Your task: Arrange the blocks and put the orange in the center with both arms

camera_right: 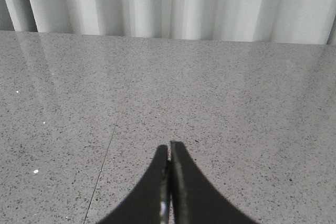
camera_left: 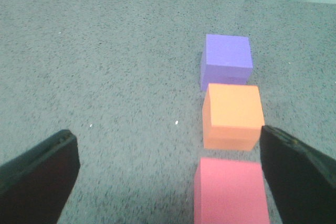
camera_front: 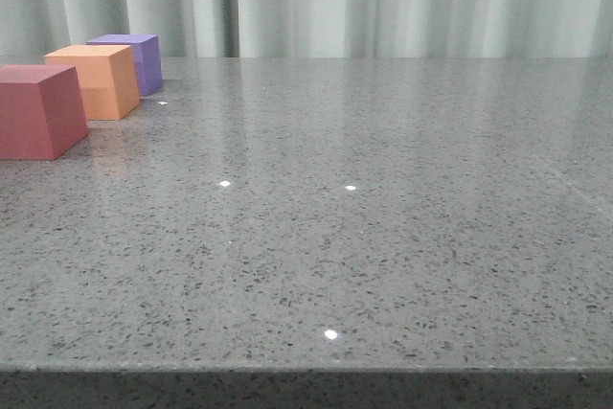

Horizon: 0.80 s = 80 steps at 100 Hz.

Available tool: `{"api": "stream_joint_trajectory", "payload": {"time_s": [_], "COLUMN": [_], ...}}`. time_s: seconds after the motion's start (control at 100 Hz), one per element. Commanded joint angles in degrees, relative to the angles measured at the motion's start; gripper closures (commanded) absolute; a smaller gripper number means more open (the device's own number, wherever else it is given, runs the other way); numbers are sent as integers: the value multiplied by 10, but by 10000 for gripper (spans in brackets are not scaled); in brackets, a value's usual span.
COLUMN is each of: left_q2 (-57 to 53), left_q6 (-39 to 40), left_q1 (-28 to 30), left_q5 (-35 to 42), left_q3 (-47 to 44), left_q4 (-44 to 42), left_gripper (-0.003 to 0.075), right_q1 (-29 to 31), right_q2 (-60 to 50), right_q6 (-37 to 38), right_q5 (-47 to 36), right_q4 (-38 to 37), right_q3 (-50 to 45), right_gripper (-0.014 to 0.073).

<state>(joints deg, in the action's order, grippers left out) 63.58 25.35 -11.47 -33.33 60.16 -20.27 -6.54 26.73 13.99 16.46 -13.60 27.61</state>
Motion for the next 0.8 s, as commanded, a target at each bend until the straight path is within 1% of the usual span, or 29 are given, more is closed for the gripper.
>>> {"api": "stream_joint_trajectory", "payload": {"time_s": [0.0, 0.3, 0.43, 0.5, 0.57, 0.64, 0.69, 0.71, 0.76, 0.78, 0.79], "left_q2": [-58, -251, -329, -367, -400, -428, -444, -449, -457, -459, -460], "left_q6": [7, 7, 7, 7, 7, 7, 7, 7, 7, 7, 7], "left_q1": [2, 2, 2, 2, 2, 2, 2, 2, 2, 2, 2], "left_q5": [58, 105, 106, 106, 106, 106, 106, 105, 104, 104, 104], "left_q3": [-28, -210, -262, -284, -302, -315, -320, -321, -321, -321, -321], "left_q4": [-2, 3, -1, -2, -3, -3, -3, -3, -3, -3, -3], "left_gripper": [60, 60, 64, 91, 148, 241, 339, 367, 480, 510, 540], "right_q1": [3, 3, 3, 3, 3, 3, 3, 3, 3, 3, 3], "right_q2": [2, 2, 2, 2, 2, 2, 2, 2, 2, 2, 2], "right_q6": [-2, -2, -2, -2, -2, -2, -2, -2, -2, -2, -2], "right_q5": [-40, -40, -40, -40, -40, -40, -40, -40, -40, -40, -40], "right_q4": [-11, -11, -11, -11, -11, -11, -11, -11, -11, -11, -11], "right_q3": [15, 15, 15, 15, 15, 15, 15, 15, 15, 15, 15], "right_gripper": [661, 661, 661, 661, 661, 661, 661, 661, 661, 661, 661]}}
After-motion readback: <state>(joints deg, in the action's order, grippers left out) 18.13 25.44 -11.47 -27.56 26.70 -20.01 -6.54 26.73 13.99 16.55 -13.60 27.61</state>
